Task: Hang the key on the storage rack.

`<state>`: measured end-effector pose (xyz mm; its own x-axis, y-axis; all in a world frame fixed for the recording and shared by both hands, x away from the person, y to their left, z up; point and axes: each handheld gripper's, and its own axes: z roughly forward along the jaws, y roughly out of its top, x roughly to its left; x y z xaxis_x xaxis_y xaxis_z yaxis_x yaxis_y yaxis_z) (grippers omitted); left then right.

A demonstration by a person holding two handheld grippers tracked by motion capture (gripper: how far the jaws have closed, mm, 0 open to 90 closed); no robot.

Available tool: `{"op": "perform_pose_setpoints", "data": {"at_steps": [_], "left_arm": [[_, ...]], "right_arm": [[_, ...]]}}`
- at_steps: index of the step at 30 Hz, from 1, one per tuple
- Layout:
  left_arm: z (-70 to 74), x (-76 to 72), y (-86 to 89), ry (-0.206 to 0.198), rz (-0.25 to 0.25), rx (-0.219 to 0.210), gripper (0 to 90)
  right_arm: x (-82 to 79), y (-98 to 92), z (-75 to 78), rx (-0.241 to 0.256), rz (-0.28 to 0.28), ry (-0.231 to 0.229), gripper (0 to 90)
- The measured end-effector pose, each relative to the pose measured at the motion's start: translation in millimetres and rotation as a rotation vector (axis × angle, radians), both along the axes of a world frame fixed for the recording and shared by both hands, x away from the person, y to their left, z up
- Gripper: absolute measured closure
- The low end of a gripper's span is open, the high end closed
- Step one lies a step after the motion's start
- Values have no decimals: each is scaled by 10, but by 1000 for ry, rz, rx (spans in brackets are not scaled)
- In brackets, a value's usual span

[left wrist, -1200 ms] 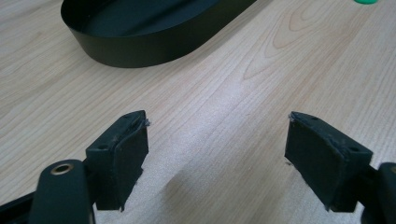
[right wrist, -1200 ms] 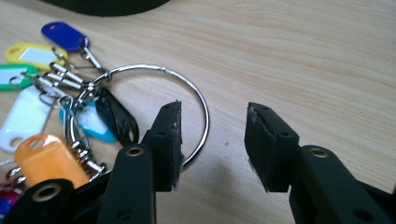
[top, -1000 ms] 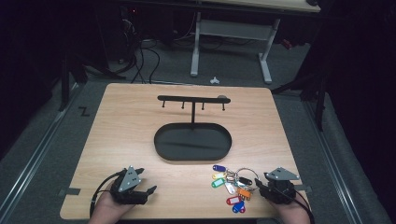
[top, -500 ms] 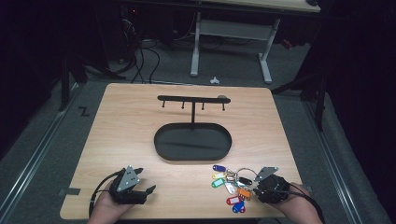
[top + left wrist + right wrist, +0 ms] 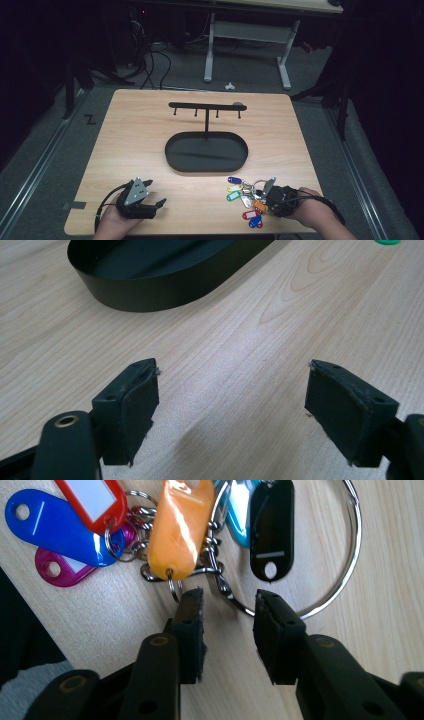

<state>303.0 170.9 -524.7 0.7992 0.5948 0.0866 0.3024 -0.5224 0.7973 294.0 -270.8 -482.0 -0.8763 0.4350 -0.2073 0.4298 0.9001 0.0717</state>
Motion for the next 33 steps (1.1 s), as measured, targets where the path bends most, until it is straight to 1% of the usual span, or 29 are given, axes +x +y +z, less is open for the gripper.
{"op": "perform_pose_setpoints", "data": {"at_steps": [1,2,3,4,7,9,13,20,22,23,24,25,26,28,33], "left_arm": [[0,0,0,0,0,0,220],[1,0,1,0,-1,-1,220],[1,0,1,0,-1,-1,220],[1,-1,1,0,-2,1,220],[3,0,4,0,-1,-1,221],[4,0,6,-1,-1,-1,221],[2,1,4,1,-4,0,221],[1,-2,-5,2,-9,4,222],[1,-2,-4,2,-10,5,222],[1,-2,-4,2,-10,5,222],[1,-4,-1,3,-10,4,222],[1,-4,-1,3,-10,4,222],[1,-3,2,3,-9,2,222],[0,0,6,5,-11,4,222],[-1,-1,-3,5,-15,8,222]], "right_arm": [[0,0,0,0,0,0,660],[25,44,-5,-7,23,20,685],[25,44,-5,-7,23,20,685],[40,80,-13,-15,37,33,729],[65,128,-29,-36,56,56,776],[74,147,-33,-33,61,65,777],[88,179,-21,-26,55,68,778],[98,272,-28,-25,74,71,795],[109,289,-34,-29,79,72,822],[109,289,-34,-29,79,72,822],[116,283,-51,-40,80,87,830],[116,283,-51,-40,80,87,830],[113,270,-47,-46,77,98,840],[110,242,-45,-49,72,98,839],[88,168,-44,-87,63,119,831]]}}
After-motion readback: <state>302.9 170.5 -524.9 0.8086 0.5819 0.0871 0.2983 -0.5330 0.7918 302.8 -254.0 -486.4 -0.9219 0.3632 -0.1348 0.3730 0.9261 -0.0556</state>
